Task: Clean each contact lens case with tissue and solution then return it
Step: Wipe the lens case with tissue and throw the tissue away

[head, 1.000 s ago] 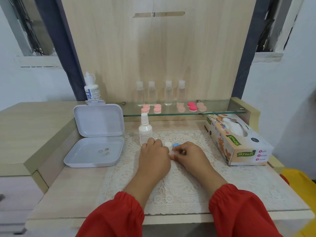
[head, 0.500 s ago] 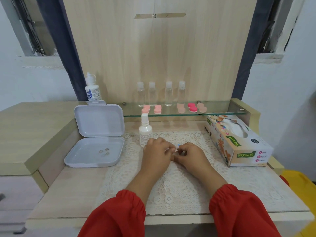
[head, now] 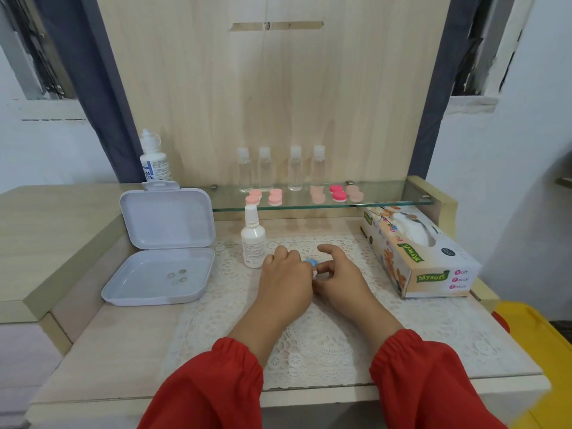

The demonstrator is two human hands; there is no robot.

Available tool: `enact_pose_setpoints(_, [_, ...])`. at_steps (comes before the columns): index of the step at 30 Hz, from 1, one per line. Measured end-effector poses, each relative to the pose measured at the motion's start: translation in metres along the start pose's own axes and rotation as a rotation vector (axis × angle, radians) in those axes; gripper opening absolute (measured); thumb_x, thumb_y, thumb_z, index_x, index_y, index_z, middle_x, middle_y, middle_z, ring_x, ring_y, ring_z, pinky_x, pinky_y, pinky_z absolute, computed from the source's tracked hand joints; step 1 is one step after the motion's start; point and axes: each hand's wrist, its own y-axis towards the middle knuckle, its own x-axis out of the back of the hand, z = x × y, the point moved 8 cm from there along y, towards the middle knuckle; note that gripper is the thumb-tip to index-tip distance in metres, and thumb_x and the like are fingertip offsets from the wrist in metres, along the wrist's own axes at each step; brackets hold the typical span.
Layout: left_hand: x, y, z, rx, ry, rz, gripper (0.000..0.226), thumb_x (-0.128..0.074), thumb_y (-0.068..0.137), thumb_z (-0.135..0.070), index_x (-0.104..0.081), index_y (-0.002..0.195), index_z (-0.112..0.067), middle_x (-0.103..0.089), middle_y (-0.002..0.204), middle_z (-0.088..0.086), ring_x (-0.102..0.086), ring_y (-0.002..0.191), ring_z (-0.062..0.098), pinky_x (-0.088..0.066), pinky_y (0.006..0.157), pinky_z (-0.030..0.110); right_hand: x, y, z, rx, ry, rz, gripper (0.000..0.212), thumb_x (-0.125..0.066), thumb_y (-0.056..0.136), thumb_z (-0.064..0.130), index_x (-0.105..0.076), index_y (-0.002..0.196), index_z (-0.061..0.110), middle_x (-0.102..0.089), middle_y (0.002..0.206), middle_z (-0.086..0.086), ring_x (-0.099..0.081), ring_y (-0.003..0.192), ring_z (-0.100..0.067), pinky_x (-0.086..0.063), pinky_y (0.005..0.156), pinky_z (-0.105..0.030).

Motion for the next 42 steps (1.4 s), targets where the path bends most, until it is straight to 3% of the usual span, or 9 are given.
enact_pose_setpoints(3, [-0.011,0.003,0.025,0.194,-0.399,0.056,0.025,-0.046,0.095,-0.019,-0.068,0.092,-0.03,-0.058,0.107,0.0,-0.045,0.104,0.02,-0.037,0.094,0.035,-0.001,0.0,-0.001,-0.011,-0.005,0.0,0.066,-0.074,0.078,0.011,-0.042,0.132,0.029,-0.067,0.095,0.004,-0.065,0.084,-0.011,-0.052,0.07,-0.025])
enact_pose_setpoints(5, [-0.008,0.0,0.048,0.33,-0.734,-0.091,0.026,-0.053,0.091,-0.013,-0.068,0.079,-0.03,-0.062,0.102,0.001,-0.053,0.102,0.021,-0.043,0.095,0.042,-0.001,0.001,-0.001,-0.018,-0.019,0.001,0.07,-0.079,0.074,0.012,-0.043,0.131,0.03,-0.067,0.095,0.005,-0.064,0.086,-0.008,-0.048,0.069,-0.021])
enact_pose_setpoints(9, [0.013,-0.008,0.035,0.181,-0.571,-0.229,0.02,-0.064,0.086,-0.011,-0.072,0.103,-0.019,-0.06,0.094,-0.008,-0.05,0.099,0.014,-0.04,0.093,0.032,0.0,0.001,-0.002,-0.027,-0.006,-0.004,0.067,-0.08,0.073,0.013,-0.044,0.128,0.031,-0.067,0.096,0.003,-0.064,0.086,-0.008,-0.046,0.068,-0.02])
enact_pose_setpoints(18, [0.016,0.002,-0.017,-0.132,0.037,-0.002,0.031,-0.046,0.09,-0.003,-0.053,0.118,-0.014,-0.057,0.105,0.004,-0.046,0.1,0.019,-0.028,0.081,0.024,0.001,-0.001,0.002,0.008,0.012,-0.006,0.055,-0.065,0.078,0.004,-0.045,0.125,0.025,-0.069,0.09,-0.001,-0.069,0.08,-0.016,-0.057,0.079,-0.04])
enact_pose_setpoints(23, [-0.003,0.009,0.01,0.106,-0.319,0.111,0.027,-0.048,0.091,-0.008,-0.054,0.114,-0.02,-0.056,0.106,0.005,-0.052,0.099,0.022,-0.044,0.08,0.03,-0.001,0.001,-0.002,0.001,-0.02,-0.003,0.057,-0.071,0.073,0.013,-0.046,0.121,0.032,-0.068,0.094,0.002,-0.067,0.086,-0.015,-0.056,0.082,-0.042])
enact_pose_setpoints(27, [0.001,-0.004,0.056,0.401,-1.009,-0.158,0.023,-0.05,0.092,-0.001,-0.06,0.1,-0.02,-0.06,0.097,-0.007,-0.055,0.086,0.009,-0.044,0.068,0.012,-0.002,0.002,0.0,-0.001,-0.099,0.008,0.057,-0.074,0.072,0.016,-0.047,0.12,0.034,-0.067,0.093,0.01,-0.063,0.081,-0.006,-0.051,0.071,-0.028])
enact_pose_setpoints(29, [0.009,-0.008,0.067,0.375,-0.972,-0.237,0.024,-0.053,0.093,-0.004,-0.064,0.103,-0.023,-0.061,0.1,-0.012,-0.055,0.088,0.003,-0.042,0.071,0.006,-0.002,0.002,0.002,0.001,-0.142,0.021,0.051,-0.073,0.073,0.016,-0.053,0.117,0.034,-0.065,0.095,0.011,-0.06,0.076,-0.004,-0.047,0.066,-0.023])
enact_pose_setpoints(38, [-0.016,-0.009,0.052,0.248,-0.566,0.003,0.033,-0.061,0.091,-0.021,-0.064,0.123,-0.015,-0.049,0.105,-0.004,-0.049,0.098,0.008,-0.032,0.086,0.014,-0.006,-0.001,0.013,0.122,-0.343,0.029,0.027,-0.072,0.081,0.029,-0.071,0.107,0.025,-0.057,0.098,0.014,-0.054,0.088,-0.002,-0.041,0.078,-0.019])
enact_pose_setpoints(42, [-0.014,-0.01,0.05,0.24,-0.579,0.004,0.027,-0.063,0.088,-0.02,-0.068,0.115,-0.02,-0.05,0.109,-0.006,-0.051,0.103,0.009,-0.035,0.087,0.016,-0.005,-0.003,0.014,0.142,-0.293,0.014,0.011,-0.074,0.08,0.028,-0.069,0.09,0.027,-0.06,0.073,0.014,-0.052,0.064,0.001,-0.041,0.063,-0.02])
